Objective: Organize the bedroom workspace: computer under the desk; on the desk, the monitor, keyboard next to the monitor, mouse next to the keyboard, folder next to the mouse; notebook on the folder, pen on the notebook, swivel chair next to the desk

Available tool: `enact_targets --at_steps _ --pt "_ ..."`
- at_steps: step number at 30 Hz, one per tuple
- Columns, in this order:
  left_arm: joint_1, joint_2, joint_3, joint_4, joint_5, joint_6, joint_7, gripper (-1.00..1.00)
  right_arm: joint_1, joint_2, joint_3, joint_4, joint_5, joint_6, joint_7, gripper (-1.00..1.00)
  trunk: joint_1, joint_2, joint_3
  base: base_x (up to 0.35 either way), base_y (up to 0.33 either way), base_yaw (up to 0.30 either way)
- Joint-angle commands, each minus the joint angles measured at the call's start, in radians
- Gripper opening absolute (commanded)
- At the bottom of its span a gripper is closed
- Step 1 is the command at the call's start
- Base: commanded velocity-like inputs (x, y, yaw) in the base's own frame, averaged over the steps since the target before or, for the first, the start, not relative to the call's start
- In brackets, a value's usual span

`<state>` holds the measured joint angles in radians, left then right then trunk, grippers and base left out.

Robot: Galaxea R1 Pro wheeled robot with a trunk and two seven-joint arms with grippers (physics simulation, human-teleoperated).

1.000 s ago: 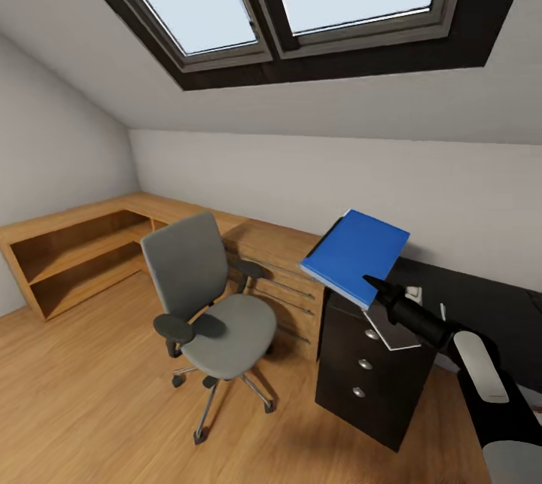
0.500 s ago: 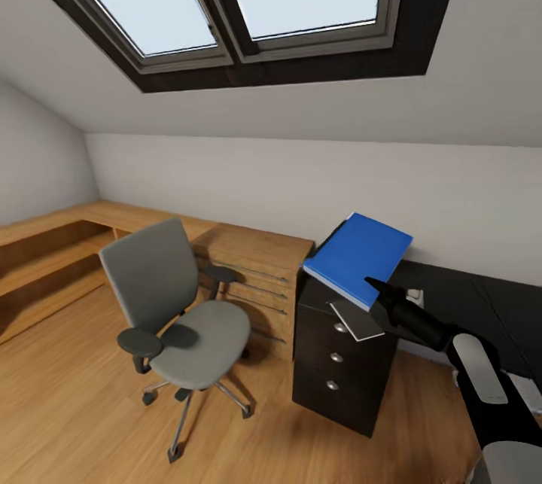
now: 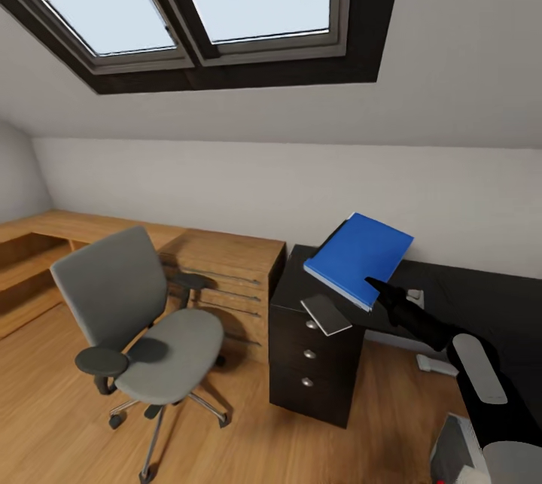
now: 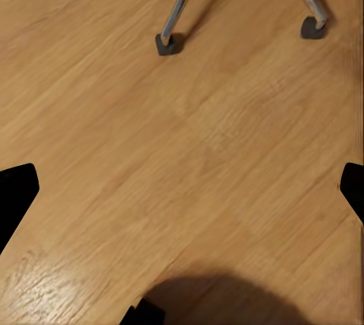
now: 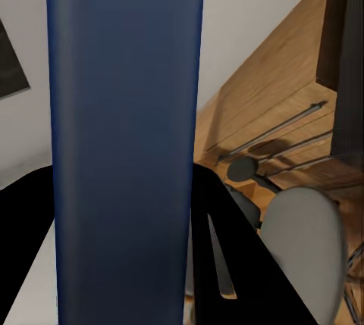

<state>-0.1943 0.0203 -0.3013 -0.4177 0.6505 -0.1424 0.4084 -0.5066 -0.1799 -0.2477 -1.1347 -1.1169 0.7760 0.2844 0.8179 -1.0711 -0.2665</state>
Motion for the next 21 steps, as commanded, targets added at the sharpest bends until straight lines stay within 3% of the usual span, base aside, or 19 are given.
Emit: enact_targets --at_steps 1,21 --pt "0.000 0.001 -0.009 -0.001 0.011 -0.005 0.006 1.00 -0.001 0.000 -0.002 0.001 0.002 0.005 0.004 -1.00 0.000 -0.001 0.000 0.000 0.000 -0.270" --pt "0.000 0.001 -0.008 0.000 0.011 -0.005 0.006 1.00 -0.001 0.005 0.001 0.022 0.002 -0.008 0.006 -1.00 0.000 -0.001 0.017 0.000 0.000 -0.270"
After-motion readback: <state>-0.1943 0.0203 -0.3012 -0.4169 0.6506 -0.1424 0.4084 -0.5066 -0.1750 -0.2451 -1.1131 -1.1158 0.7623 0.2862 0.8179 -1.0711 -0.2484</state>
